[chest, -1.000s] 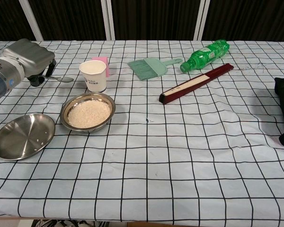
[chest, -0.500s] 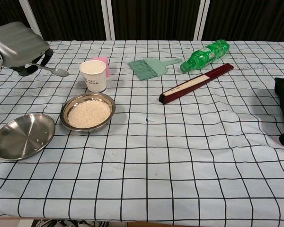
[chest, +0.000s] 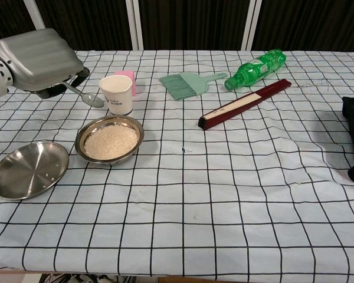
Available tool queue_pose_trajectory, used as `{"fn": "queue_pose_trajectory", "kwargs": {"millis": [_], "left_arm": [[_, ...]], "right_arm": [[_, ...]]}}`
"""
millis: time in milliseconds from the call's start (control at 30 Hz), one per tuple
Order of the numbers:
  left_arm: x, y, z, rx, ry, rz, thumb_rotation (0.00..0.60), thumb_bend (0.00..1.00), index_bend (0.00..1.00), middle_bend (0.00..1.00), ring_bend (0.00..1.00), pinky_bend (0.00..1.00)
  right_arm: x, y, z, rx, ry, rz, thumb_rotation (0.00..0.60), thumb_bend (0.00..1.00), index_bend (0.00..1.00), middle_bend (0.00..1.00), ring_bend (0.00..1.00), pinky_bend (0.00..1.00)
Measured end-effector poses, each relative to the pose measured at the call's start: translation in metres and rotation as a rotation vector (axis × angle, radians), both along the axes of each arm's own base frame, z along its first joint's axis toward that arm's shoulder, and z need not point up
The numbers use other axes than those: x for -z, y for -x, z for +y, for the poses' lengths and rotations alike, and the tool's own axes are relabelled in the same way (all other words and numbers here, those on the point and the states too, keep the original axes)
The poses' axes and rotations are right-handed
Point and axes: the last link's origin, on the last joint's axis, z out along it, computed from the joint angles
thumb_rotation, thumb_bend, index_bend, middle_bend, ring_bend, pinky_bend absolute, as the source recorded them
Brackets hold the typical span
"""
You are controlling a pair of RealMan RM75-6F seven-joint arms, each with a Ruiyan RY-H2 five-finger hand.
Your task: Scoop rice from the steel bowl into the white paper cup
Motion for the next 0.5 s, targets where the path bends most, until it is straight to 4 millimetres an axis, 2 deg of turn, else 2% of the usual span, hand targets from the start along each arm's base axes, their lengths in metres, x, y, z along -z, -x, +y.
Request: {"fn": "queue_pose_trajectory", "kwargs": {"millis": [500], "left_arm": [[0.023, -0.011, -0.007, 0.164, 0.076, 0.204, 0.600, 0.46, 0.57, 0.59, 1.00, 1.00]], "right_arm": [[-0.001, 0.000, 0.000, 0.004, 0.004, -0.009, 0.600, 0.30, 0.08, 0.00, 0.00, 0.21]]}}
